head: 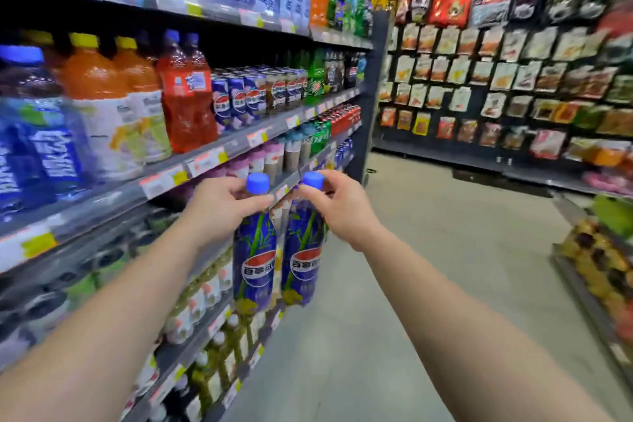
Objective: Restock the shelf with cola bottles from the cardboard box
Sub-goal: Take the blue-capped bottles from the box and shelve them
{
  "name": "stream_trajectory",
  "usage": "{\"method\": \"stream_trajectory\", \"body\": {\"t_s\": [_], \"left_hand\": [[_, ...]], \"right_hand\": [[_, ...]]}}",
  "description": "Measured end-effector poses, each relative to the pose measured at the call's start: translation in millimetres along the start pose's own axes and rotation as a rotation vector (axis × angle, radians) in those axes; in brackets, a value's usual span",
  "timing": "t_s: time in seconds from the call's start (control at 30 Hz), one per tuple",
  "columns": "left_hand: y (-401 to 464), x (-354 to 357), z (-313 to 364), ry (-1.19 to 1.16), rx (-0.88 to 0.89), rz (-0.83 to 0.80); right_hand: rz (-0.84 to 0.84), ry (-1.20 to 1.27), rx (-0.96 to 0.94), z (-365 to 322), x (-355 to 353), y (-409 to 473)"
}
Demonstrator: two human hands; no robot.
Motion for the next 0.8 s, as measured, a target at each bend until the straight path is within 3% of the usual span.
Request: {"method": "stream_trajectory", "body": {"t_s": [0.33, 0.57, 0.8], "left_hand": [[258, 149, 16, -0.012, 0.071, -0.124], [399, 238, 6, -0.012, 0.05, -0.027], [535, 286, 2, 0.031, -0.031, 0.054]], "right_hand": [[0.198, -0.036, 0.058, 130, -131, 200], [0.131, -0.065, 0.026, 239, -190, 346], [0.059, -0.102, -0.081, 304, -236, 499]]}}
Point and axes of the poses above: each hand's wrist, its own y-axis towards the middle knuckle, its own x-axis out of the palm, z = x × y, the point moved 7 cm from there along y, towards the middle knuckle, and after that the axes turned 5 degrees about -x, right-handed, at the moved point
